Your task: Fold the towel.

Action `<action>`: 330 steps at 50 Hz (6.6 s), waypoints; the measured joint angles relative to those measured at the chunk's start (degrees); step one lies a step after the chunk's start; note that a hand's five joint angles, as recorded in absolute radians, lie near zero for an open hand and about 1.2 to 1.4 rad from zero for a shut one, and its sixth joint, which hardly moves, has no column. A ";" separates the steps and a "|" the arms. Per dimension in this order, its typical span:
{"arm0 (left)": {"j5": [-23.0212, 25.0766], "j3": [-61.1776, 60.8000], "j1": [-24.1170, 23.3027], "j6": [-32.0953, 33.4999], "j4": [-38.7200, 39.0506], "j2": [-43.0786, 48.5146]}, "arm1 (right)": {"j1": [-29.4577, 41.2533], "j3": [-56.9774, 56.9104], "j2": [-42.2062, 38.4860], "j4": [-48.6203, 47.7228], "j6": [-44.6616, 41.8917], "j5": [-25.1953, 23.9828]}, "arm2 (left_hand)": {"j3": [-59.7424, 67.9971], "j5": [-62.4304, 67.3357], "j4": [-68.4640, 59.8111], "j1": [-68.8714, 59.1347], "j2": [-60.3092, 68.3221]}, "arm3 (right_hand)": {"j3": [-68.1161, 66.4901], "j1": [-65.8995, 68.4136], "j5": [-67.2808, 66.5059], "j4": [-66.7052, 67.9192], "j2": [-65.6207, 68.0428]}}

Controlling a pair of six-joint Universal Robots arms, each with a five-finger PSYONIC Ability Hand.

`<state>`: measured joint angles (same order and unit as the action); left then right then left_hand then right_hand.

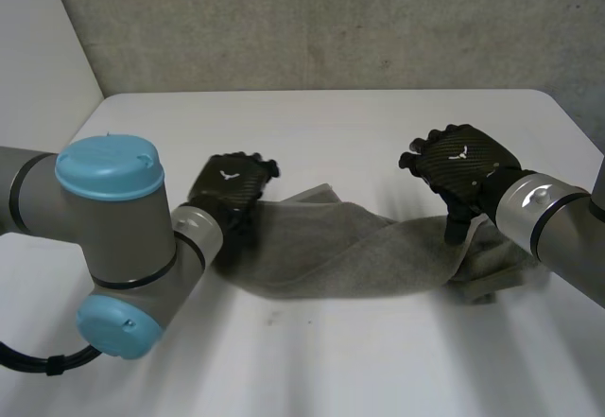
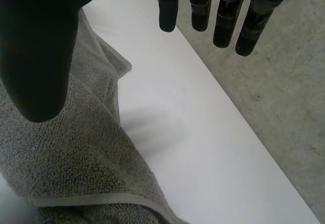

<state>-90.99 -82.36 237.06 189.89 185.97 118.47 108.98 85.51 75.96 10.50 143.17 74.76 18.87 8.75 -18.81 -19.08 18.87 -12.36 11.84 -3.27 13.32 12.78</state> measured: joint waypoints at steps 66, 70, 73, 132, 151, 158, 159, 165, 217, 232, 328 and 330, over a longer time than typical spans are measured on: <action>-6.81 -9.78 -0.79 9.60 -4.41 -22.23 | -10.25 -17.09 -17.54 10.94 24.92 -17.05 | 50.72 50.32 -50.91 -48.09 50.78 | 0.00 0.00 0.22 0.00 0.07; -6.84 -11.25 -1.09 10.62 -4.05 -26.82 | -7.58 -21.32 -22.65 11.52 28.99 -19.36 | 50.72 50.32 -50.92 -48.36 50.78 | 0.00 0.00 0.26 -0.01 0.07; -6.84 -12.06 -1.16 12.31 -3.89 -29.78 | -5.32 -23.47 -25.57 11.38 31.47 -20.38 | 50.72 50.32 -50.92 -48.36 50.78 | 0.00 0.00 0.27 -0.01 0.07; -7.31 -11.72 3.32 24.16 15.65 -12.25 | 1.52 12.56 -4.38 -15.28 -0.24 -1.74 | 50.83 50.73 -50.95 -49.12 50.86 | -6.67 5.15 -4.87 5.21 7.13; -7.21 -10.82 0.91 23.92 11.85 -22.09 | -7.33 10.02 -4.50 -15.24 24.60 -1.74 | 50.83 50.73 -50.95 -49.12 50.86 | -4.38 3.39 -3.05 3.61 7.05; -7.35 -7.35 -2.65 23.89 8.64 -24.64 | -8.91 10.65 -6.36 -14.06 29.98 -2.19 | 50.83 50.73 -50.95 -49.12 50.86 | -4.02 3.39 -2.75 3.55 7.05; -7.40 -6.55 -3.26 23.88 8.04 -24.98 | -8.93 10.74 -7.02 -13.96 31.15 -2.36 | 50.83 50.73 -50.95 -49.12 50.86 | -4.02 3.39 -2.75 3.55 7.05; -7.67 -2.90 -5.26 23.81 5.38 -26.05 | -8.49 10.05 -10.97 -14.55 36.05 -2.56 | 50.83 50.73 -50.95 -49.12 50.86 | -4.02 3.39 -2.76 3.55 7.05; -4.35 -7.30 8.25 23.38 -0.72 -29.82 | -21.99 -7.82 12.57 9.76 1.10 -8.64 | 50.85 50.73 -50.96 -49.22 50.86 | -55.62 43.77 -52.91 55.09 54.50; -3.70 -4.57 9.86 23.78 -16.70 -13.00 | -13.14 -6.21 -2.70 26.16 -18.25 1.56 | 50.85 50.74 -50.96 -49.23 50.86 | -55.62 43.77 -53.20 55.09 54.51; -1.98 -7.34 16.90 15.61 10.08 -0.54 | -18.01 4.00 -17.76 -14.32 22.49 2.56 | 50.86 50.81 -50.98 -49.44 50.89 | -47.49 39.21 -44.03 45.84 46.97; -1.97 -7.66 16.91 15.62 9.96 -0.76 | -18.32 4.33 -17.46 -14.22 22.10 2.21 | 50.86 50.82 -50.98 -49.44 50.89 | -52.07 43.16 -49.58 51.26 52.07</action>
<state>-92.96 -90.02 253.97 205.52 195.93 117.71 90.66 89.84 58.50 -3.71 165.28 76.97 69.72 59.57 -69.79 -68.52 69.76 -64.43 55.00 -52.85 64.57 64.84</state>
